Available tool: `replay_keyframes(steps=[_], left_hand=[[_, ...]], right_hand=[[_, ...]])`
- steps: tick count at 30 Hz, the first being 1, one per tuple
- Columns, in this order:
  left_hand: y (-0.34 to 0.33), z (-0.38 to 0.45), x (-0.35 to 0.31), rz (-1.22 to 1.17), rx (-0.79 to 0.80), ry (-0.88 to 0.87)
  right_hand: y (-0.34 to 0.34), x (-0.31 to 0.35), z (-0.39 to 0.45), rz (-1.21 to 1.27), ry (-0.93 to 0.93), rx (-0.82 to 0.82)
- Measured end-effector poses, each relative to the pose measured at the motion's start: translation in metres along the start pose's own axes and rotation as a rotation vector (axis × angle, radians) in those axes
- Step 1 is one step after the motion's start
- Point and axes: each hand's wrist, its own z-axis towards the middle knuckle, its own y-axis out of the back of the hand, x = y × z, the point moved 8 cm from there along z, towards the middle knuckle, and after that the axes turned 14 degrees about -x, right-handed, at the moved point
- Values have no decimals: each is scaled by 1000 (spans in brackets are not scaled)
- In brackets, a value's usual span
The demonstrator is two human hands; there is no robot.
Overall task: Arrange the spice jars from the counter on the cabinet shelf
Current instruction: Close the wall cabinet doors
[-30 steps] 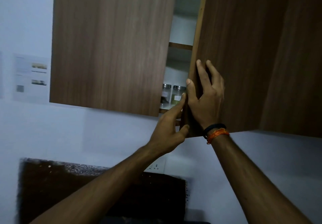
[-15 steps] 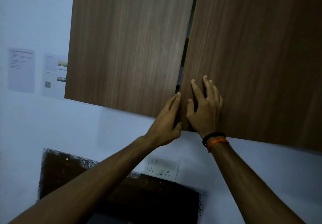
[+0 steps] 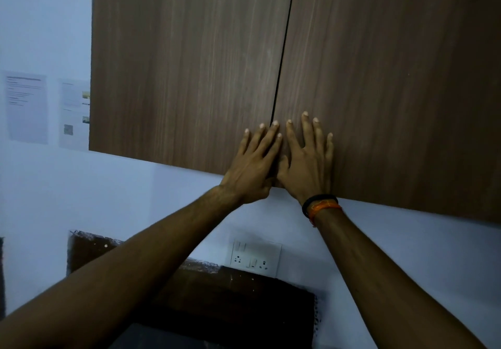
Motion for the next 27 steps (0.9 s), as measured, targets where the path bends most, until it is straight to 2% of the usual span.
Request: replay_keyframes(steps=[4, 15, 22, 27], left_hand=[[-18, 4, 12, 76, 49, -24], [-29, 3, 22, 70, -12, -83], [-27, 3, 24, 88, 28, -54], [-5, 5, 33, 82, -6, 15]], right_hand=[[-19, -3, -1, -63, -6, 60], [-43, -6, -6, -197, -11, -49], [-43, -3, -7, -224, -13, -20], [-37, 1, -6, -175, -35, 46]])
